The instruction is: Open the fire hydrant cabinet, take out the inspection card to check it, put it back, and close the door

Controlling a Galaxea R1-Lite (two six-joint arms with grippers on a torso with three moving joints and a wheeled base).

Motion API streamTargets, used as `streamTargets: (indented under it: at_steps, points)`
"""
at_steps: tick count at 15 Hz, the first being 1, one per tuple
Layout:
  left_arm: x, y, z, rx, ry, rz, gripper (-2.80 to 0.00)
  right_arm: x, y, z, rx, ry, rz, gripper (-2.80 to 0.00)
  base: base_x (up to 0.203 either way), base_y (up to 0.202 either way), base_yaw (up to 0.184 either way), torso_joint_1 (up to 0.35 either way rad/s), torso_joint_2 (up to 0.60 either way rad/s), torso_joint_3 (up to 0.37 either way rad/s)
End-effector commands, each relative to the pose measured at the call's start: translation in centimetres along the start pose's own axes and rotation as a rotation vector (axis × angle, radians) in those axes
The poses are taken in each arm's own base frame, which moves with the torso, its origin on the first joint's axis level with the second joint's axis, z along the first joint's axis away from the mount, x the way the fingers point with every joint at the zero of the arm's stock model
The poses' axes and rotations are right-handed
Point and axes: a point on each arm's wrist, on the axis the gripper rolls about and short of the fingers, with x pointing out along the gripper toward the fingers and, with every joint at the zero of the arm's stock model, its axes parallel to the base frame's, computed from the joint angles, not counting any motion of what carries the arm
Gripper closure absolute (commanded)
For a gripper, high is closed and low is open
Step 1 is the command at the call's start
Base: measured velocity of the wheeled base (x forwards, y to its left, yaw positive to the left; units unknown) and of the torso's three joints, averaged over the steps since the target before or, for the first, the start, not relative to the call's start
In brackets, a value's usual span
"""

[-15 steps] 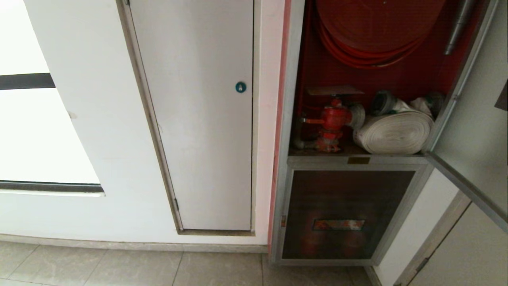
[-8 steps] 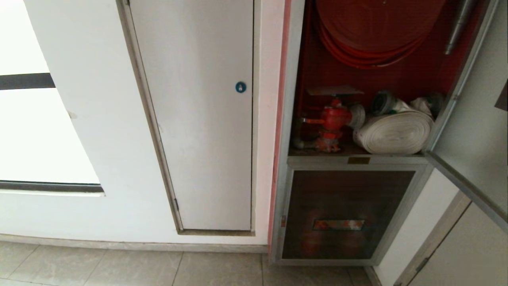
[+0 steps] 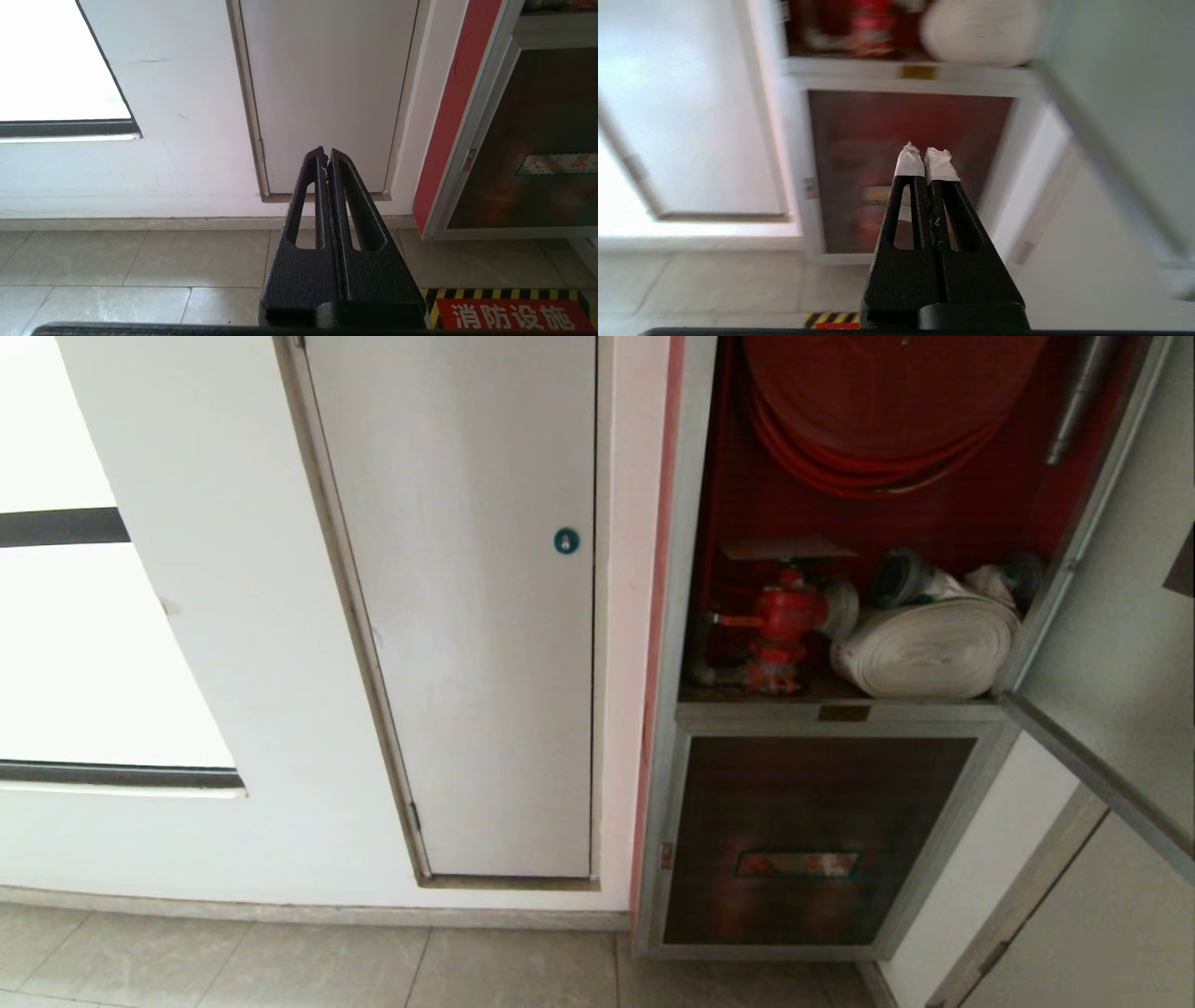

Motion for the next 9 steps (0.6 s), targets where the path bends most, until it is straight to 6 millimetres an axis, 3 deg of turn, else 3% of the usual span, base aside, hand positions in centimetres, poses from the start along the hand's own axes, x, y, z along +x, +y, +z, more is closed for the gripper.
streamTargets:
  at_steps: [1,6,9]
  points:
    - [0.0,0.0,0.0,0.0,0.002,-0.001,0.0,2.0,0.0,2.4,-0.012,0.076,-0.062,0.0,0.0,0.0,0.0,0.0,0.0,0.0]
    - [0.0,0.0,0.0,0.0,0.002,-0.001,0.0,7.1,-0.3,7.9,0.002,0.019,-0.421,0.0,0.0,0.0,0.0,0.0,0.0,0.0]
    - [0.0,0.0,0.0,0.0,0.002,-0.002,0.0,9.8,-0.3,9.3,0.013,0.002,-0.548,0.0,0.0,0.0,0.0,0.0,0.0,0.0]
